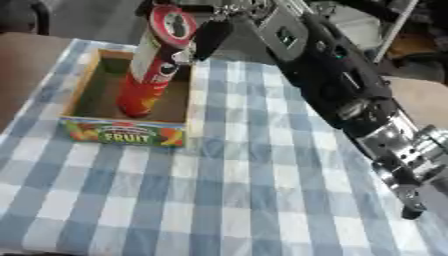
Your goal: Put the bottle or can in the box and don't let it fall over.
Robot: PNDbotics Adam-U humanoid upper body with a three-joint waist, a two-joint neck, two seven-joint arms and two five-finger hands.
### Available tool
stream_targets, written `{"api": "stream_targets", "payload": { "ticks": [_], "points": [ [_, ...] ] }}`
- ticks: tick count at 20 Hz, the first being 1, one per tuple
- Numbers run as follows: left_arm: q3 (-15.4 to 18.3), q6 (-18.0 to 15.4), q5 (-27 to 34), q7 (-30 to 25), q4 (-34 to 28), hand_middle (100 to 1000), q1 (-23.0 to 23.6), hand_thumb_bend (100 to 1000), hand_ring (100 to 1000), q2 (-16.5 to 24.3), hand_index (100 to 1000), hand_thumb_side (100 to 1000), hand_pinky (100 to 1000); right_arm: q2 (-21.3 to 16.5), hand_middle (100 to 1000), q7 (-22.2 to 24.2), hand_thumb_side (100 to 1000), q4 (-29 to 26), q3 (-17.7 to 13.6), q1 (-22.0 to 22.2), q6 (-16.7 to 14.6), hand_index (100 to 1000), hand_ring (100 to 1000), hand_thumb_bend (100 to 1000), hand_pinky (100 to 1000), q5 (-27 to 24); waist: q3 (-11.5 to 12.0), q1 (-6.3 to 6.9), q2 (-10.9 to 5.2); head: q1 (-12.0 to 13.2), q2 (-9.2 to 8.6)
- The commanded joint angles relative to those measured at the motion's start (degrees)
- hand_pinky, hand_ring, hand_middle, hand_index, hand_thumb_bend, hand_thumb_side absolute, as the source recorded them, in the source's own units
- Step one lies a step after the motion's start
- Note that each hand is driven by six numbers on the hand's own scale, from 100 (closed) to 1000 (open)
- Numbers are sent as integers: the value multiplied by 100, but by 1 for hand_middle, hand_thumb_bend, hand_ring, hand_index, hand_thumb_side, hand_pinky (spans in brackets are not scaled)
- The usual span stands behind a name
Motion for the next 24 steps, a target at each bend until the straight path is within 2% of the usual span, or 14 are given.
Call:
{"api": "stream_targets", "payload": {
  "ticks": [1, 4, 8, 11, 14, 17, 20, 24],
  "points": [
    [-3, -3, 18, -10, -80, 516, -74, 401, 514, 23, 667, 626, 673, -76, 862, 31, 467, -180, -55, -120, -69, 963, 773, 175, 722, 3, -15, 45, -46, -7, -63],
    [-6, -3, 18, -12, -80, 515, -73, 402, 514, 21, 666, 626, 673, -67, 885, -94, 490, -258, -44, -140, -85, 970, 797, 202, 743, -9, -17, 46, -46, -8, -62],
    [-4, -3, 19, -10, -81, 515, -72, 401, 514, 16, 666, 626, 673, -37, 983, -193, 537, -344, 5, -157, -128, 1000, 948, 318, 888, 47, -13, 46, -47, -18, -80],
    [-4, -1, 19, -9, -79, 515, -73, 401, 514, 8, 666, 626, 673, -7, 1000, -148, 572, -348, 48, -161, -148, 1000, 994, 351, 951, 8, -6, 45, -47, -31, -97],
    [4, 0, 20, -1, -78, 515, -71, 401, 514, 0, 666, 625, 673, 2, 1000, -244, 567, -356, 17, -177, -97, 1000, 998, 338, 965, -97, -15, 49, -49, -28, -126],
    [10, 0, 22, 5, -76, 515, -60, 402, 514, -1, 666, 625, 673, -35, 1000, -638, 549, -444, -72, -168, -1, 1000, 976, 323, 945, -201, -49, 48, -64, 25, -120],
    [31, 3, 17, 26, -65, 515, -17, 402, 514, 12, 666, 625, 673, -150, 977, -985, 520, -660, -160, -113, 134, 1000, 950, 298, 912, -612, -140, 47, -100, 93, -91],
    [71, 2, -8, 62, -51, 515, 58, 402, 515, 52, 666, 625, 673, -472, 955, -1155, 466, -1290, -337, 100, 302, 1000, 925, 260, 886, -1264, -329, 56, -157, 235, -30]
  ]
}}
